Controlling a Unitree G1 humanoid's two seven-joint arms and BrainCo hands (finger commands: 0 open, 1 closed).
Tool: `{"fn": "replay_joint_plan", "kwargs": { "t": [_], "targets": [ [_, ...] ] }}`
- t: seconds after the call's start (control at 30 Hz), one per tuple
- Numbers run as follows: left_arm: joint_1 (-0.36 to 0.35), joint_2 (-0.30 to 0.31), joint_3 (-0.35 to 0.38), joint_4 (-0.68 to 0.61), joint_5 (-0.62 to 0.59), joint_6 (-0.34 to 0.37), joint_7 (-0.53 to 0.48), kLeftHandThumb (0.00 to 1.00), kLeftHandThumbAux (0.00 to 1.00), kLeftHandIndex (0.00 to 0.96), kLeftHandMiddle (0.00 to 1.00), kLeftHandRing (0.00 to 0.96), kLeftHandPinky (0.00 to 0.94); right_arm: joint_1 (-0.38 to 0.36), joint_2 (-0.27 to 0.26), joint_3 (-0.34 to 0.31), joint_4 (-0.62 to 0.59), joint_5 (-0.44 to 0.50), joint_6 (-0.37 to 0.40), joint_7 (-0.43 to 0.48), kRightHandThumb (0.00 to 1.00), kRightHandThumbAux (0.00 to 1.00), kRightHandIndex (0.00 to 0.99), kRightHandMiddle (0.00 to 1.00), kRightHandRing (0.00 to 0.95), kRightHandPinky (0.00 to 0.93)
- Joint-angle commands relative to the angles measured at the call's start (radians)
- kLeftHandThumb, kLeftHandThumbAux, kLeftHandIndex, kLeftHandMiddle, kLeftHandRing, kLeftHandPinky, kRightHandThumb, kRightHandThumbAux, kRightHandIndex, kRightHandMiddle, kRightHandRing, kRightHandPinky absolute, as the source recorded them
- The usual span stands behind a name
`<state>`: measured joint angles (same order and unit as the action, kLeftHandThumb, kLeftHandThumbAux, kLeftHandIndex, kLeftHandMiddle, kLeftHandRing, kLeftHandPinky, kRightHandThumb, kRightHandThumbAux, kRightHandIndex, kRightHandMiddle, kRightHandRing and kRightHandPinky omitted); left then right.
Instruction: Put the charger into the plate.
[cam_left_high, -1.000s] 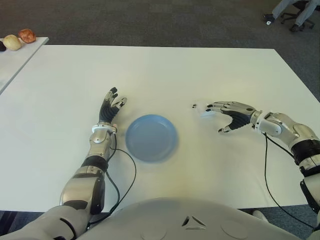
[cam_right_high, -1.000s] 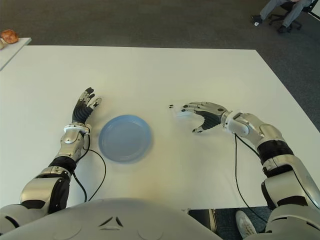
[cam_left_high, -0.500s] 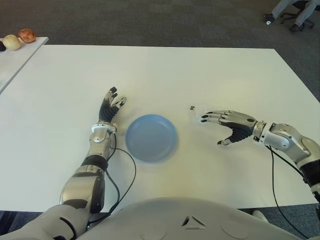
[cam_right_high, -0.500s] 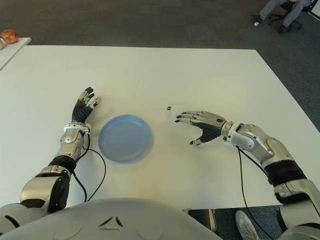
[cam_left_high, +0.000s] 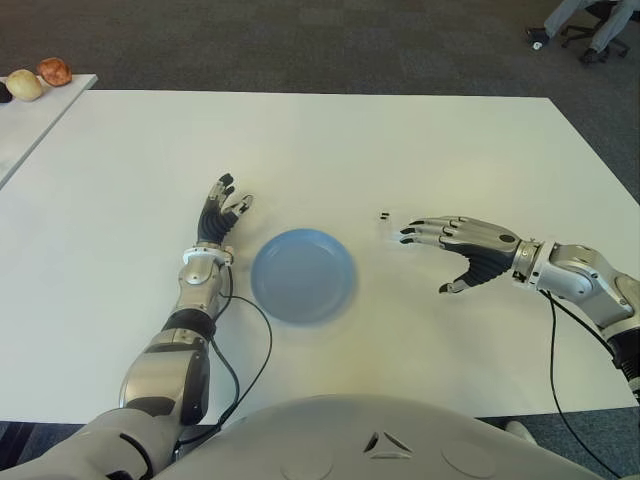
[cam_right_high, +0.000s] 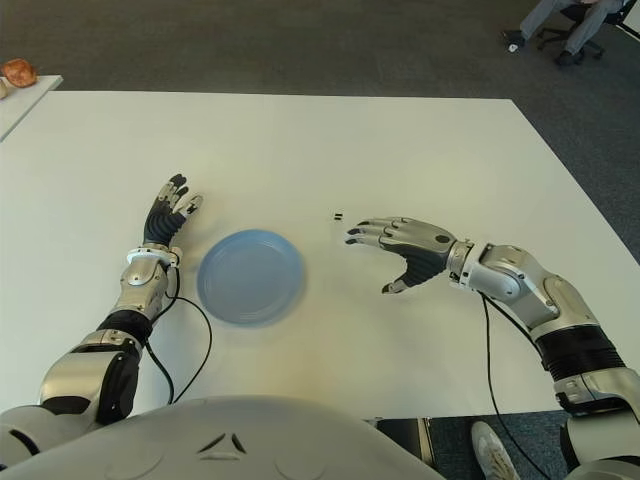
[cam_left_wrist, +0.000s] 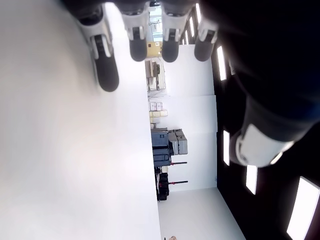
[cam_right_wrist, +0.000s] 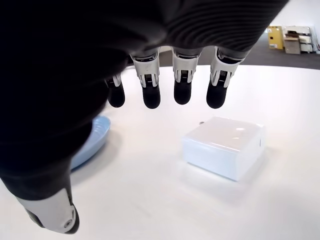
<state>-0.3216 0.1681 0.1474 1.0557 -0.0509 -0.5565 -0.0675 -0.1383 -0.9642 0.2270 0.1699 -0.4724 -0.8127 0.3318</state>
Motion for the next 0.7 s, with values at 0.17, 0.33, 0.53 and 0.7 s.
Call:
{"fn": "replay_joint_plan", "kwargs": {
  "t": [0.17,0.33,0.53,0.7],
  "targets": [
    [0.075,-0.024,-0.004,0.075,0.003,0.091,-0.014,0.000,0.650,0.000,0.020,0.010,0.037,-0.061,0.088,-0.076,0.080,-0.180,-0.142,-0.281,0.016,0.637,0.000,0.067,0.055,0.000],
    [0.075,-0.026,-0.008,0.069,0.005,0.102,-0.013,0.000,0.640,0.000,0.010,0.002,0.024,-0.106,0.153,-0.093,0.165,-0.299,-0.164,-0.507,0.094,0.552,0.000,0.044,0.030,0.000],
    [0.077,-0.027,-0.013,0.062,0.008,0.104,-0.014,0.000,0.635,0.000,0.006,0.000,0.015,-0.124,0.230,-0.088,0.212,-0.330,-0.106,-0.637,0.181,0.441,0.000,0.005,0.003,0.000],
    [0.076,-0.026,-0.017,0.063,0.009,0.108,-0.017,0.000,0.629,0.000,0.000,0.000,0.013,-0.153,0.284,-0.066,0.254,-0.334,-0.048,-0.667,0.245,0.338,0.000,0.000,0.000,0.000]
  ]
}}
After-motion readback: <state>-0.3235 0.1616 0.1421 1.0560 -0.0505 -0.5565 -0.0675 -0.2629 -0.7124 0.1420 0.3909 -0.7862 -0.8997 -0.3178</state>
